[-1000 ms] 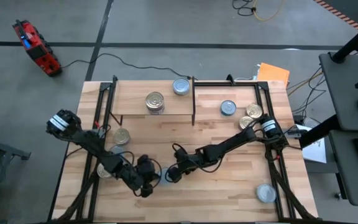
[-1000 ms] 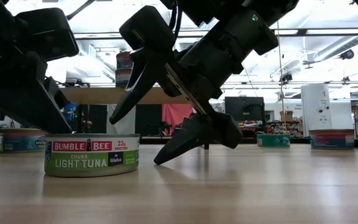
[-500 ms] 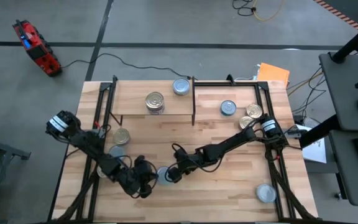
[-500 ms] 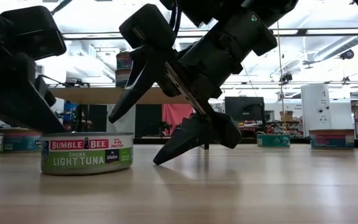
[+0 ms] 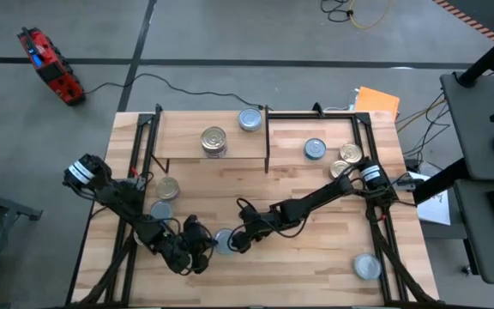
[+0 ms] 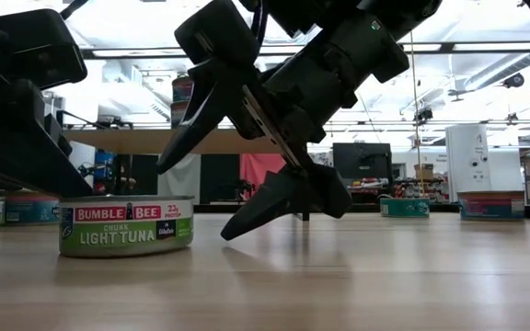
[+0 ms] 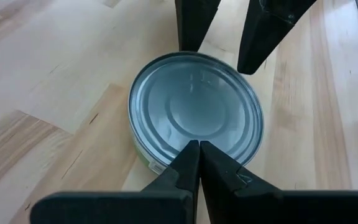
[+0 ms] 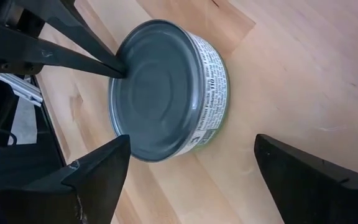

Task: Stack canned seafood by type on shelf
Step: Stack the green tuna can on top of the green tuna can on the shelf

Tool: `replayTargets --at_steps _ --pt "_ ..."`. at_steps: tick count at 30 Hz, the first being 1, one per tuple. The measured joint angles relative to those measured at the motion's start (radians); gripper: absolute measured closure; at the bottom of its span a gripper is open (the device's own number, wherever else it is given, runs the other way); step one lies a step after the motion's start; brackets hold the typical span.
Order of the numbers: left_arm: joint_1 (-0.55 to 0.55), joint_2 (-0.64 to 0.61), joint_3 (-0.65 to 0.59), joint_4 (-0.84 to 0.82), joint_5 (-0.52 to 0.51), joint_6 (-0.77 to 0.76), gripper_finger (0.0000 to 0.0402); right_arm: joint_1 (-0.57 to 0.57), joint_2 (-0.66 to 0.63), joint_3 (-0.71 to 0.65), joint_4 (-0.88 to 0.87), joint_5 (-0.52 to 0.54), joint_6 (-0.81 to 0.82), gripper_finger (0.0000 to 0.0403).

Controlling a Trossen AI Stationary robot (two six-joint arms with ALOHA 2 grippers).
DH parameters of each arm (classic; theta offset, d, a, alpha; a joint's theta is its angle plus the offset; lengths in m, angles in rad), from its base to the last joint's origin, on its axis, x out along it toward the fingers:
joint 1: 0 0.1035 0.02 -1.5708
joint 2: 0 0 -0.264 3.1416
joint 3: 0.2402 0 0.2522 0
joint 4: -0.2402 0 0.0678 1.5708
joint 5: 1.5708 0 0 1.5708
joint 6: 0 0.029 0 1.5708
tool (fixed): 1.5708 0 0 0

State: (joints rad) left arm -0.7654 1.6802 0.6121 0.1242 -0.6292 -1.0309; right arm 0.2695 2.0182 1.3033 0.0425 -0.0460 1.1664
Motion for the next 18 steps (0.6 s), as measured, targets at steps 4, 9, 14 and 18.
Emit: replayTargets --at_steps 4,9,14,18 --pt "-0.003 0.0 0.0 0.0 -0.001 -0.001 0.0401 -0.004 0.0 0.0 0.001 0.0 -0.004 0.0071" --pt "-0.016 0.001 -0.004 -0.001 -0.019 -0.021 0.0401 -0.008 0.0 0.0 0.002 -0.006 -0.007 0.0066" --pt "-0.022 0.001 -0.011 0.004 -0.025 -0.043 0.0401 -0.008 0.0 0.0 0.023 -0.006 -0.015 0.0067" --pt "-0.024 0.001 -0.011 0.004 -0.025 -0.044 0.0401 -0.009 0.0 0.0 0.043 -0.006 -0.027 0.0069"
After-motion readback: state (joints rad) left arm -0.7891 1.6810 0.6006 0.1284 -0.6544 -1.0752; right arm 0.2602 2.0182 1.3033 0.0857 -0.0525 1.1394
